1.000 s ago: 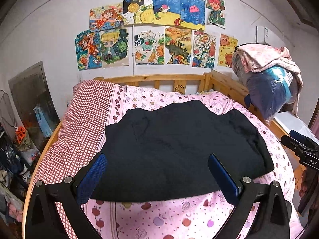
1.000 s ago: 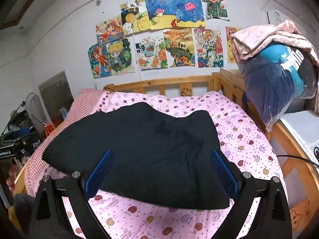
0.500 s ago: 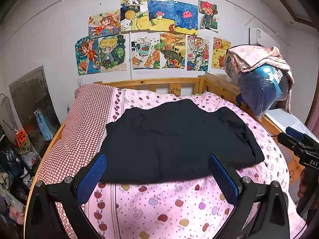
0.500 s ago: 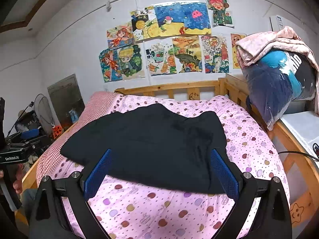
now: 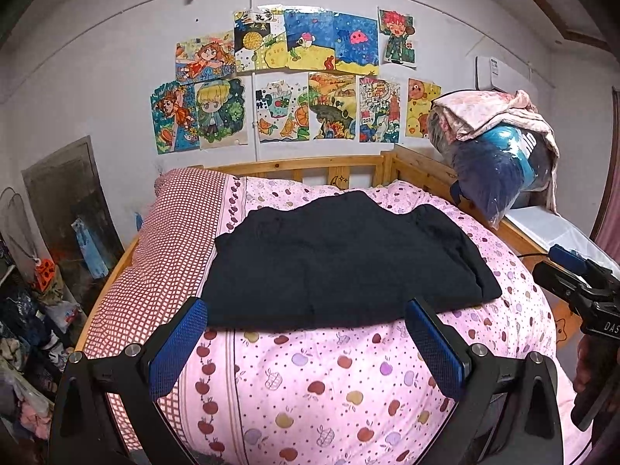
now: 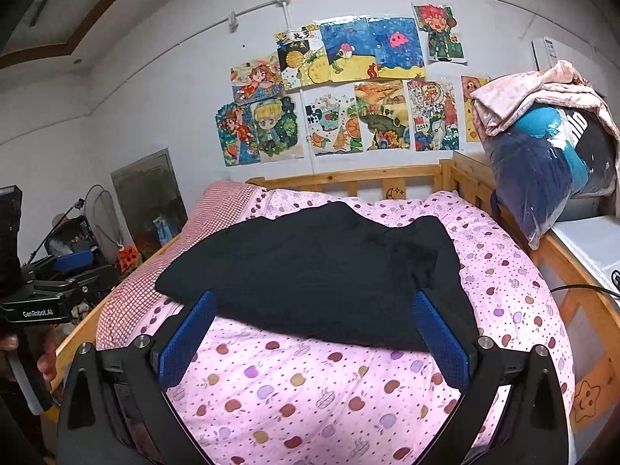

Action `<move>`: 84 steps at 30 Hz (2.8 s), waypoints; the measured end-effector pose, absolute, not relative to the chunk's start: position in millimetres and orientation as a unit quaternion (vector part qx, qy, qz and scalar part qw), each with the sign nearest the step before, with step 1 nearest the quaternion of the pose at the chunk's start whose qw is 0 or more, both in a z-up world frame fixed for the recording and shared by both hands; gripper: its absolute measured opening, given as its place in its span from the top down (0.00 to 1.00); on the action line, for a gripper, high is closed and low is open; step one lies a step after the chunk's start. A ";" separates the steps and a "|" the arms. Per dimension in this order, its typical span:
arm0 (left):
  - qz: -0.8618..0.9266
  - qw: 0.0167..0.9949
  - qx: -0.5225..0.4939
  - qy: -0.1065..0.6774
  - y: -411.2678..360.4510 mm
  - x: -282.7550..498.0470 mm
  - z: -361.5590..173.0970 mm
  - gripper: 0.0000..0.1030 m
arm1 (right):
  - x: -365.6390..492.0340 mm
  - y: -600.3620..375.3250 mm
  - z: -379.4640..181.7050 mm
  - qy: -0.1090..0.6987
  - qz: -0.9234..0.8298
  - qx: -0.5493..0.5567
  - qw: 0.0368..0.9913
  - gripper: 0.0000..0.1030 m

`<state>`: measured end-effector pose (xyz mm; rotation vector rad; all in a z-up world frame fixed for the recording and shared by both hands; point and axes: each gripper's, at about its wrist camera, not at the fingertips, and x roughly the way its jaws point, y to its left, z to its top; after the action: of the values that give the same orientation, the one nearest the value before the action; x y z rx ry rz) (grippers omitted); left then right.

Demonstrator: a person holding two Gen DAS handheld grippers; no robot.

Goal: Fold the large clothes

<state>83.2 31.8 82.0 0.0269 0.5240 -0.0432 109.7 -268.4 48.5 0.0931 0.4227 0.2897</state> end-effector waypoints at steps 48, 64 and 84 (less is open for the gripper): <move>0.012 0.973 -0.004 0.232 39.2 40.1 9.1 0.00 | 58.4 -242.9 -19.2 0.161 0.102 0.021 0.981 0.02; 0.015 0.975 0.003 0.221 40.5 44.5 -16.1 0.00 | 69.9 -244.9 -35.7 0.163 0.090 0.018 0.982 0.02; 0.016 0.975 0.005 0.220 41.2 46.5 -16.8 0.00 | 74.9 -248.5 -41.1 0.169 0.091 0.023 0.981 0.02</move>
<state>46.5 41.2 -16.8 0.0107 0.4441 0.0323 74.9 -248.5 -41.1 0.0454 0.3398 0.1824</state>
